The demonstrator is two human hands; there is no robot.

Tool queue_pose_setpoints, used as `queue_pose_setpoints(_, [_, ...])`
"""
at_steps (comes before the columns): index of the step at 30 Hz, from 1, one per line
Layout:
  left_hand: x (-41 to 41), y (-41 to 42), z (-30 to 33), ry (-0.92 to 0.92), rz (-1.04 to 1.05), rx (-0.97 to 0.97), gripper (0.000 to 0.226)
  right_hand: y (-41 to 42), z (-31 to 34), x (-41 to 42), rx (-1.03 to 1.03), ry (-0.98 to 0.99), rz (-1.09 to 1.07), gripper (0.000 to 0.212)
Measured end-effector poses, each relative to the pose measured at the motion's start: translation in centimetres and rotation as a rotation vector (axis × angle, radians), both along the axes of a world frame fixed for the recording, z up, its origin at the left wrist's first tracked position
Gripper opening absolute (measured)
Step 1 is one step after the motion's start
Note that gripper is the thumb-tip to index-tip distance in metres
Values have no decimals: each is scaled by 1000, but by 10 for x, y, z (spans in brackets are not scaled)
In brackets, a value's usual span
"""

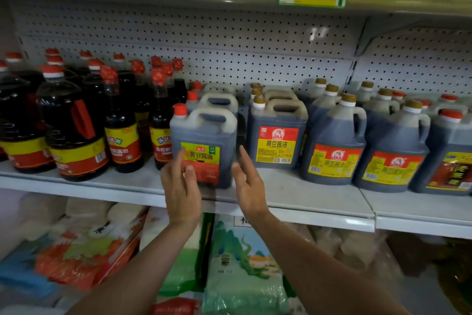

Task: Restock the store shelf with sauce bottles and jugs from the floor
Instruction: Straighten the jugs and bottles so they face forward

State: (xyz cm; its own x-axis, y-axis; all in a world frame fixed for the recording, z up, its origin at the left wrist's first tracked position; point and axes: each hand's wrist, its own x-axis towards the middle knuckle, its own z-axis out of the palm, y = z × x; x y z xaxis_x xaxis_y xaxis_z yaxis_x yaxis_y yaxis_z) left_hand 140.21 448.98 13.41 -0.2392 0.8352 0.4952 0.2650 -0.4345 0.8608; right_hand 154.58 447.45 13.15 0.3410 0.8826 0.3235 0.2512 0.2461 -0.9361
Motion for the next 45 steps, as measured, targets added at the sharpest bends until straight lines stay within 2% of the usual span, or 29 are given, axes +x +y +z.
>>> queue_pose_setpoints(4, [-20, 15, -1, 59, -12, -31, 62, 12, -4, -22, 7, 2, -110, 66])
queue_pose_setpoints(10, [-29, 24, -12, 122, -148, -146, 53, 10, -4, -41, 73, -14, -271, 52])
queue_pose_setpoints(23, [-43, 43, -29, 245, -275, -77, 63, 13, -19, -86, 110, 39, -481, 54])
queue_pose_setpoints(31, [-38, 54, -19, 255, -297, -109, 73, 24, -16, -84, 69, 39, -468, 48])
queue_pose_setpoints(40, [-23, 83, -18, 324, -330, -149, 69, 68, -7, -56, 15, 97, -415, 52])
queue_pose_setpoints(45, [-15, 100, -17, 306, -298, -143, 80, 79, -5, -49, -19, 20, -398, 49])
